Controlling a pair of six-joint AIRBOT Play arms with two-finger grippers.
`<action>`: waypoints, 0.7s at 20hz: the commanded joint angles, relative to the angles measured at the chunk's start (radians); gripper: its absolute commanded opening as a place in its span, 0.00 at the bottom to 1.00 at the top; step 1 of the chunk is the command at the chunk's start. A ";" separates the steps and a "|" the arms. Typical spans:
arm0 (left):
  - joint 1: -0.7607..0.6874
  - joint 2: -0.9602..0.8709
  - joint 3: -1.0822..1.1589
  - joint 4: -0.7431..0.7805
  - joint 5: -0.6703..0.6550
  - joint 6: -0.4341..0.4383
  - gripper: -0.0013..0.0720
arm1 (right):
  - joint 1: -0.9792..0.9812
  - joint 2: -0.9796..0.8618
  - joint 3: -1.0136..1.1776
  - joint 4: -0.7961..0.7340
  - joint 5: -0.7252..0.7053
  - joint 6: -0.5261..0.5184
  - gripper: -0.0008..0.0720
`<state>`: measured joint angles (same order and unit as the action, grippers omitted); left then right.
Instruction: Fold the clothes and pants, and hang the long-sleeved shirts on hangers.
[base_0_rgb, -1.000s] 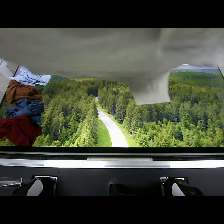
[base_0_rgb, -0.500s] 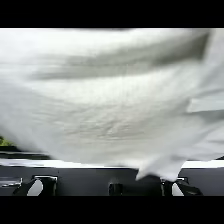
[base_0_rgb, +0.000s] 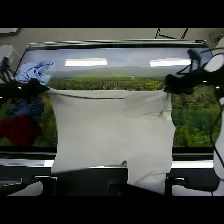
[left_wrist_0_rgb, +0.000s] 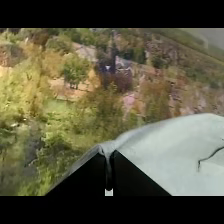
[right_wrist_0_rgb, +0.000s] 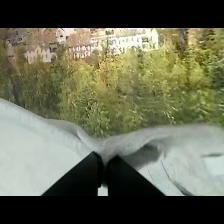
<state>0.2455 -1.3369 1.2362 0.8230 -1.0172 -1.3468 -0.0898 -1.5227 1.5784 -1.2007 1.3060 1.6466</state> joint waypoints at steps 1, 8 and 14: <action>-0.028 -0.196 -0.007 -0.061 0.158 -0.006 0.05 | 0.023 -0.169 -0.049 0.114 -0.293 0.047 0.07; -0.085 -0.380 0.203 -0.090 0.319 0.065 0.05 | 0.023 -0.248 -0.049 0.116 -0.769 0.048 0.07; -0.108 -0.454 0.219 -0.101 0.351 0.064 0.05 | 0.014 -0.320 -0.035 0.124 -0.695 0.067 0.07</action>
<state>0.1417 -1.7618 1.4361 0.7303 -0.6914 -1.2858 -0.0700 -1.8202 1.5322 -1.0866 0.6205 1.7012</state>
